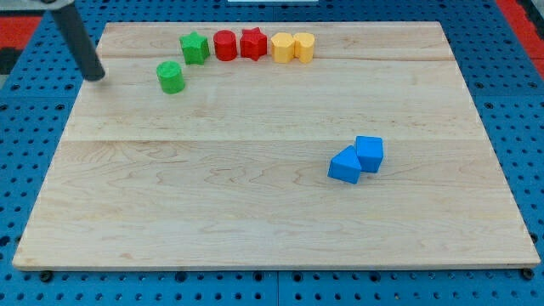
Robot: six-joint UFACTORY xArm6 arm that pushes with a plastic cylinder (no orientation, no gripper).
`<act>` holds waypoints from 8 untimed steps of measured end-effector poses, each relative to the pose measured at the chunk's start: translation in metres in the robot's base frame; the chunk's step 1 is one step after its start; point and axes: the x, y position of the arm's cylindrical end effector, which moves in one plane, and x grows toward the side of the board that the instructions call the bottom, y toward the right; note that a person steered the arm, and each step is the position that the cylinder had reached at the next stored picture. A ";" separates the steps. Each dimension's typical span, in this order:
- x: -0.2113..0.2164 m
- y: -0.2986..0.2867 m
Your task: Push the green star and the green circle
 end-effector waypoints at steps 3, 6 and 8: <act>-0.095 0.180; -0.058 0.161; -0.053 0.120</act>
